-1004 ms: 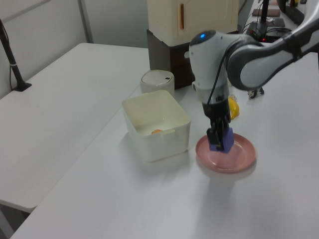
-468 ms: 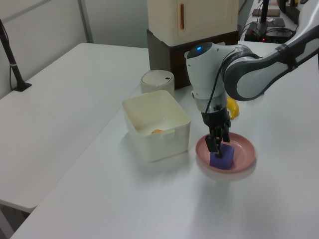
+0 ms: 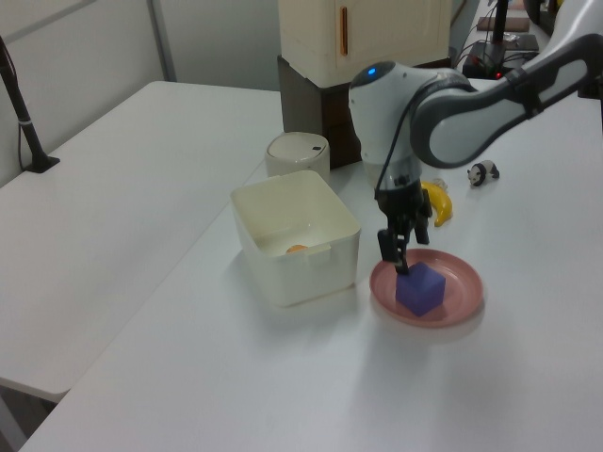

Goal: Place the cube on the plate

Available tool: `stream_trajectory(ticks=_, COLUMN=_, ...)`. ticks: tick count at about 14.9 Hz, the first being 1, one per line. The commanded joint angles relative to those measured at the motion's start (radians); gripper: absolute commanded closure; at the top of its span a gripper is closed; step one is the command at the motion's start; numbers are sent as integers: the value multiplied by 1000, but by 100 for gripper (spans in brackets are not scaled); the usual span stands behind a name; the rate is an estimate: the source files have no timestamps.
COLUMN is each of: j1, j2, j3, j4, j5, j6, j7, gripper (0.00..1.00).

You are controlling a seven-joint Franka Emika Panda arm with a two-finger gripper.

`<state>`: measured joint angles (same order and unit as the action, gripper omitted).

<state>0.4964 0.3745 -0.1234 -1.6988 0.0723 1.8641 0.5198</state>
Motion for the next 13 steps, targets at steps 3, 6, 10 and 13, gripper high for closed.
stream_trajectory(ticks=3, j1=11, j2=-66, j3=-7, j4=20, j5=20, j6=-32, j7=14, gripper=0)
stream_trajectory(ticks=6, j1=2, j2=-130, j3=-7, j4=41, j5=20, j6=-46, j7=9, gripper=0)
stream_trajectory(ticks=10, j1=-74, j2=-196, j3=-15, j4=47, j5=4, j6=-46, j7=-33, gripper=0)
stream_trajectory(ticks=13, j1=-172, j2=-216, j3=-16, j4=59, j5=0, j6=-68, j7=-144, gripper=0)
